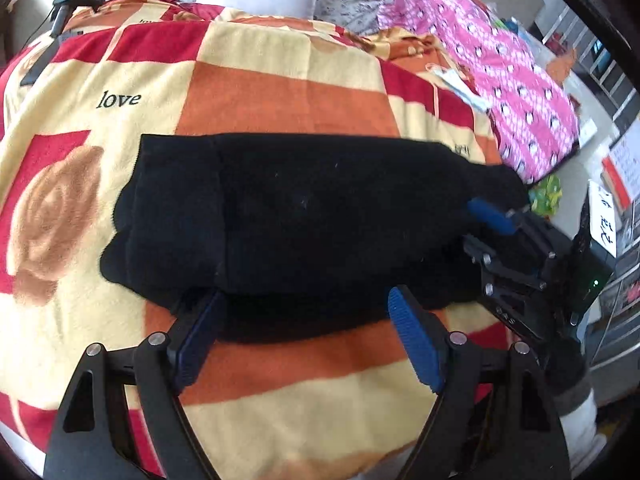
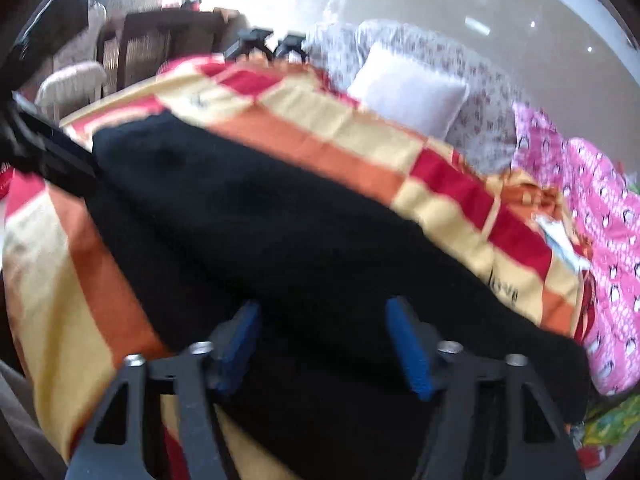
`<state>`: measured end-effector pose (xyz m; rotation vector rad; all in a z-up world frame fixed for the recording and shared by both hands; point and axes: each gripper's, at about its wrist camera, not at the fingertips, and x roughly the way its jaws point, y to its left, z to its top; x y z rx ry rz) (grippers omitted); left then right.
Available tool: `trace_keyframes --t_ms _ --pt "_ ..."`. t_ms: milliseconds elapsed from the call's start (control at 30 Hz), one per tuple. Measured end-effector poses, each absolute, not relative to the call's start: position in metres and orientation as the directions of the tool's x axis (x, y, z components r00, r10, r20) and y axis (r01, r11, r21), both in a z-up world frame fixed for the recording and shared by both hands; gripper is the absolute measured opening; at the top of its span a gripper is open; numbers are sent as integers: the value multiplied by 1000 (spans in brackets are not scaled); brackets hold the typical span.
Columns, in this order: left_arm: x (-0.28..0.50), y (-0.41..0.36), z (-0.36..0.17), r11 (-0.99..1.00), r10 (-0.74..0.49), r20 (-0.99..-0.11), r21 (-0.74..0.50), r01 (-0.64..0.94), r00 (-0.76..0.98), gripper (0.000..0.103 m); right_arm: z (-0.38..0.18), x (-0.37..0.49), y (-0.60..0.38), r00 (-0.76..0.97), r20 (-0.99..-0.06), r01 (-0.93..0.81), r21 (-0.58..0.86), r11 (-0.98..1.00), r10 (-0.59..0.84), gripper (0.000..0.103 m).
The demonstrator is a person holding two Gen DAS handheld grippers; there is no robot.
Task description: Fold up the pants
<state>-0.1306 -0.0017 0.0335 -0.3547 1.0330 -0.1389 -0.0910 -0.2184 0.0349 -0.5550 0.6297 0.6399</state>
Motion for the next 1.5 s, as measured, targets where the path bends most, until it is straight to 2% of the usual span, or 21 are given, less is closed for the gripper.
trace_keyframes --t_ms 33,133,233,533,567,600,667,700,733,933,1033,1100,1133,1167,1200,1233,1267,1300,1367,1500 --pt "-128 -1 32 928 -286 -813 -367 -66 508 84 37 -83 -218 600 -694 -699 -212 683 398 18" --pt "-124 0 29 910 -295 -812 -399 -111 504 84 46 -73 -221 555 -697 -700 -96 707 454 10" --pt "-127 1 34 892 -320 -792 -437 -117 520 84 65 -77 -235 517 -665 -699 36 715 539 10" --pt "-113 4 22 820 -320 -754 -524 -232 573 85 43 -106 -242 430 -687 -681 179 710 586 10" --pt "-111 5 22 813 -322 -750 -532 -238 578 86 40 -107 -246 428 -687 -672 193 715 587 11" --pt "-108 5 21 805 -322 -746 -540 -246 584 86 39 -107 -253 438 -681 -652 210 729 587 16" --pt "-103 4 20 800 -317 -744 -543 -255 588 86 41 -106 -280 473 -653 -585 270 765 592 40" --pt "-102 3 19 802 -315 -744 -541 -254 589 86 43 -102 -304 508 -639 -520 307 798 577 57" --pt "-101 2 19 806 -309 -744 -535 -251 593 86 45 -98 -325 540 -633 -463 328 824 555 64" --pt "-96 -1 19 825 -287 -755 -508 -248 590 86 38 -53 -432 628 -689 -105 387 916 363 66" --pt "-93 0 18 827 -278 -759 -501 -256 589 86 32 -31 -454 628 -663 -77 469 880 408 65" --pt "-90 -1 18 827 -273 -760 -499 -261 590 86 31 -18 -452 616 -668 -84 471 878 417 65" --pt "-89 -1 18 826 -277 -759 -502 -258 590 86 28 -11 -448 605 -677 -93 462 882 419 60" --pt "-88 1 18 823 -286 -753 -510 -250 592 85 27 -6 -445 615 -674 -99 448 888 409 49" --pt "-87 2 18 821 -292 -748 -516 -245 596 72 24 0 -442 602 -685 -93 449 889 409 6" --pt "-86 4 18 816 -303 -743 -526 -240 597 56 21 3 -442 597 -677 -92 475 875 430 4" --pt "-82 6 16 822 -305 -758 -515 -242 576 22 24 0 -443 614 -657 -98 488 868 438 4" --pt "-81 7 16 824 -317 -761 -516 -232 567 15 30 -1 -446 629 -640 -109 490 865 442 4" --pt "-83 12 21 830 -324 -754 -516 -211 571 9 47 -17 -450 661 -601 -138 491 860 449 4" --pt "-106 7 46 870 -332 -732 -481 -106 595 9 82 -59 -461 703 -566 -172 451 876 430 4"
